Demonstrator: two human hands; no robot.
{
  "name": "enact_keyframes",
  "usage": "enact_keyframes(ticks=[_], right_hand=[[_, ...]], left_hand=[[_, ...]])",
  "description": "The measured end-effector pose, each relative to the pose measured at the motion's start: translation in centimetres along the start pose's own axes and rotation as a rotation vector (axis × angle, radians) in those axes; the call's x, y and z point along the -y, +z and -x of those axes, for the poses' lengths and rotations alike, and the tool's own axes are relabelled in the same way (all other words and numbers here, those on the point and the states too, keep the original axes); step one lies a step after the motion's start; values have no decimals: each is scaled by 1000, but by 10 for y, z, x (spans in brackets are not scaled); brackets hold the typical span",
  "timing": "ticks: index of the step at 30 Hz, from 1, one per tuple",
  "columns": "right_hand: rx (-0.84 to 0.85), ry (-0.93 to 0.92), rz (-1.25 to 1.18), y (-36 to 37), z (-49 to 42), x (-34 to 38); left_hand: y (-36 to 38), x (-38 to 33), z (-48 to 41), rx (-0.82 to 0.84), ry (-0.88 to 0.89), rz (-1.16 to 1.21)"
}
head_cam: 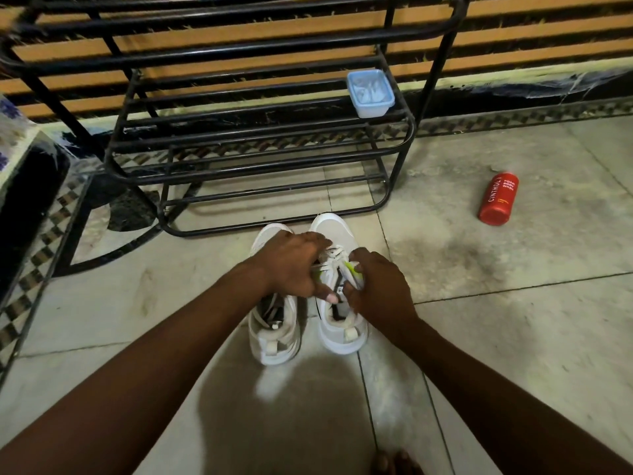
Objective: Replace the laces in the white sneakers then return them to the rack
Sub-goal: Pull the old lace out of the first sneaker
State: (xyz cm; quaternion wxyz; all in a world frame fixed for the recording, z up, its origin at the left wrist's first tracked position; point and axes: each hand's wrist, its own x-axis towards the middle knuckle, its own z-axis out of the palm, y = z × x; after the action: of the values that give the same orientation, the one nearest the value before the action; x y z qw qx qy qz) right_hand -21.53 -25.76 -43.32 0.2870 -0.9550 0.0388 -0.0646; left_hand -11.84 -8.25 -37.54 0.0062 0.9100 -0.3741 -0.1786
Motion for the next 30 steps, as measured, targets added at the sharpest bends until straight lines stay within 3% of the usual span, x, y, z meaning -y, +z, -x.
enact_keyframes(ticks=[4,10,14,16,18,20,22,25,27,30], right_hand=[[42,-86,9,-3,-21,11],[246,-141,217,-6,-48,20],[214,-157,220,-11,-55,19],[143,-21,33,-14,-61,11],[36,343,-475,-19,-64,2],[-27,676,-830,-15,-61,0],[-5,772,-963,-6,-58,5],[94,542,-830,-12,-61,11],[248,242,-567,-25,-66,6],[322,-53,-124,-36,-71,1]], left_hand=[[5,-1,-6,104,-39,37],[6,0,-10,171,-60,54],[5,-5,-13,185,-76,-4],[5,-7,-15,189,-86,-17],[6,-8,-16,186,-93,-19],[8,-10,-17,183,-93,-24],[9,-11,-18,196,-95,-44],[10,-11,-18,219,-102,-81],[10,-12,-18,220,-102,-95],[10,-13,-18,209,-106,-77]])
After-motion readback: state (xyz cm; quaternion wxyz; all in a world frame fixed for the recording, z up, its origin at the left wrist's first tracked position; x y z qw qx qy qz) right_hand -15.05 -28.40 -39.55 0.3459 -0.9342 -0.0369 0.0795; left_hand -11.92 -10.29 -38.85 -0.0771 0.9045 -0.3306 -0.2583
